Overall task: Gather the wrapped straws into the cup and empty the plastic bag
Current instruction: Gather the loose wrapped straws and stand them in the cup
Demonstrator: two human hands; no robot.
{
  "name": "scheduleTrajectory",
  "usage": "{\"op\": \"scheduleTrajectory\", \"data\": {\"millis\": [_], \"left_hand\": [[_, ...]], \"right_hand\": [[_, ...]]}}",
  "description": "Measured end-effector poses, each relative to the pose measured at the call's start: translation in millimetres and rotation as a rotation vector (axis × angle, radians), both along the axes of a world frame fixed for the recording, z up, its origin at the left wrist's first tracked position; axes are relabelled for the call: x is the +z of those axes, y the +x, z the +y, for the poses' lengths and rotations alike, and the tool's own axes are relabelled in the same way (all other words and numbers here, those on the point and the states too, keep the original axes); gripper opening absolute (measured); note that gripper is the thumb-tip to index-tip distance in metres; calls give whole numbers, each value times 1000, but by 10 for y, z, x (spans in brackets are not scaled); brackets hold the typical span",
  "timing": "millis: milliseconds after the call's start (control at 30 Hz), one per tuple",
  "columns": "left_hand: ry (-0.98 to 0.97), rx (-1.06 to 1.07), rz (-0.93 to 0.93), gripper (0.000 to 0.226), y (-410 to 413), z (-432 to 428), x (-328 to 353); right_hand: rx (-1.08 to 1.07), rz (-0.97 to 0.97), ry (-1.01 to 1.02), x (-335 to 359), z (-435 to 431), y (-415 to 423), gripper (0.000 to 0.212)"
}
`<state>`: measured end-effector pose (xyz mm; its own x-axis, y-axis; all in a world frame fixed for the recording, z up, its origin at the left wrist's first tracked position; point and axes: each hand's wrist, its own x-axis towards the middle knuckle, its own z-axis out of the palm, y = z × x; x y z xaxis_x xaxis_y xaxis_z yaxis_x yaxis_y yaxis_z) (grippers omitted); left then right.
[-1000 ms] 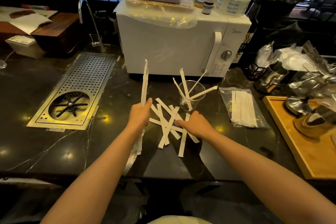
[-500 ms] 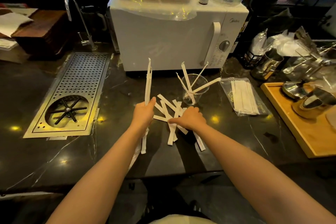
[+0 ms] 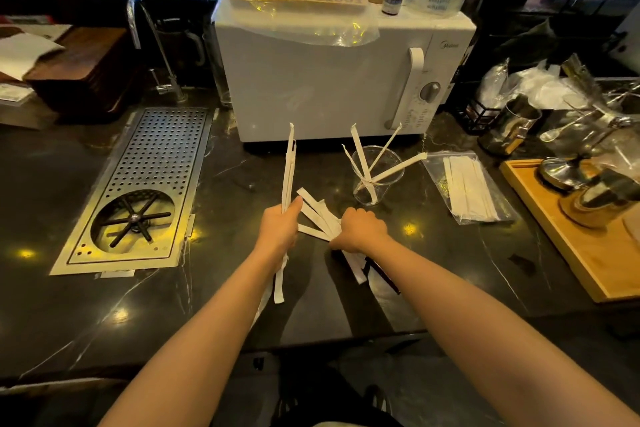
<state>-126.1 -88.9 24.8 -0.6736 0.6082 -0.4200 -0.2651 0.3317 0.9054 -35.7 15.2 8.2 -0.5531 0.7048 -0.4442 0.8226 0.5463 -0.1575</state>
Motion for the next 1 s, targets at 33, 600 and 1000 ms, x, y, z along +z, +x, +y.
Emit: {"op": "scheduleTrajectory", "data": {"millis": [33,600,1000], "left_hand": [[3,-2,-5,29,1,1,-7],[11,45,10,36,-13,14,4],[98,87,18,26,-64,39,45]], "right_hand": [[17,-15,-1,10,6,1,54],[349,-137,93,17,-47,19,30],[264,192,-133,144,71,99,22]]}}
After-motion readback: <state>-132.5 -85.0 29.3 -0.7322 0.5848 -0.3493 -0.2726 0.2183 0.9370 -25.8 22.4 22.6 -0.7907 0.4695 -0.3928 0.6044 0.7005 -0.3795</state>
